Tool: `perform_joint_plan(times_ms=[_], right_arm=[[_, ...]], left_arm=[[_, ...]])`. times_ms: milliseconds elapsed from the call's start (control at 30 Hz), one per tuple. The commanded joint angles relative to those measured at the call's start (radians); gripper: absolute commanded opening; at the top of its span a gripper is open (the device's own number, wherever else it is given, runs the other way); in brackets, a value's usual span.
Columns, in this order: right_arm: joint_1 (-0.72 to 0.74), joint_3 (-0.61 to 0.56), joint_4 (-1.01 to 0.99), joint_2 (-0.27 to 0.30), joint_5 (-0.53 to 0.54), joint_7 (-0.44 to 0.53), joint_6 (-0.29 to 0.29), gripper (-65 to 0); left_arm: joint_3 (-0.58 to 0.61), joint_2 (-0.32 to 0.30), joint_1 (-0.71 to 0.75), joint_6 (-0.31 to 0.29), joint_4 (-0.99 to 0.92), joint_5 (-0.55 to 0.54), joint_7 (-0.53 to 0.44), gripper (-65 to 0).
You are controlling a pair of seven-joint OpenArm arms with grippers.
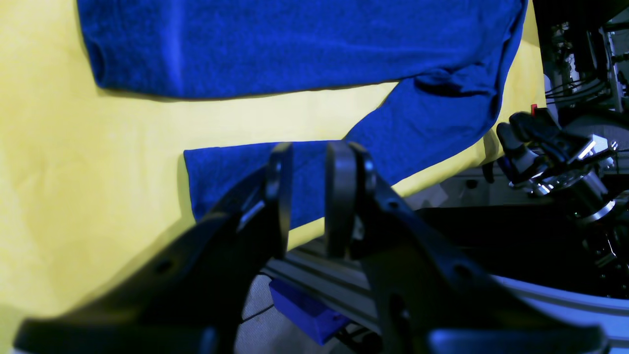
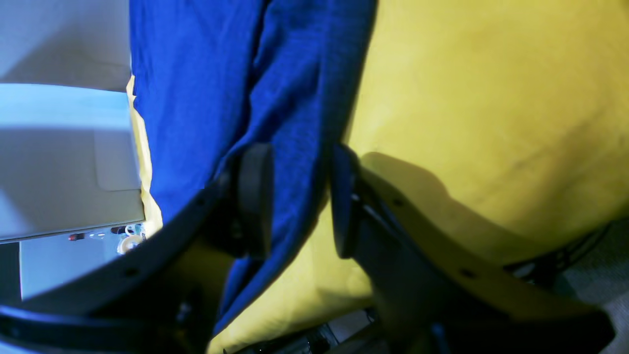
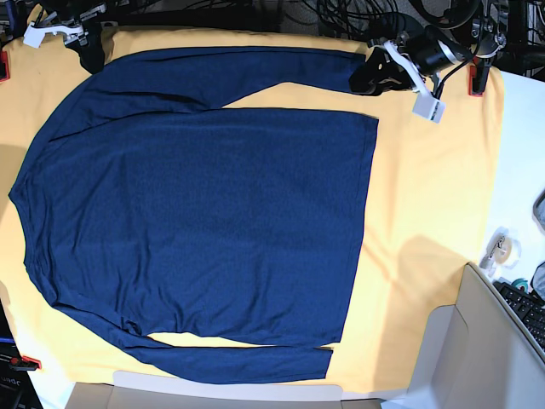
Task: Fold the T-shirt properly
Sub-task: 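Move both grippers down toward the two corners of the shirt hem, then close both grippers on the hem corners of the navy shirt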
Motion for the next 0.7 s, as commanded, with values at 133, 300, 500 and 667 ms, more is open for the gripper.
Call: perform_joint_plan(times_ms=[133,300,500,667], right_arm=[[-0.017,0.006,0.014,0.006,0.017,0.007,-0.030,-42.1],[0.006,0.006,-0.021,0.003,0.022,0.007,-0.061,-42.0],[0.052,0.002,-0.119,0.002,0.019,0.005,-0.064,-42.1],[0.075,0.002,-0.122,0.000,0.019,0.005,-0.065,-42.2]], left_arm=[[-0.008,-0.012,0.005,-0.008,0.012,-0.016,-0.013,-52.8],[-0.003,-0.012,0.005,-0.008,0.006,-0.015,-0.013,-52.8],[-0.003,-0.012,0.005,-0.008,-0.007,-0.015,-0.013,-52.8],[-0.003,-0.012,0.005,-0.008,-0.008,-0.015,-0.013,-52.8]])
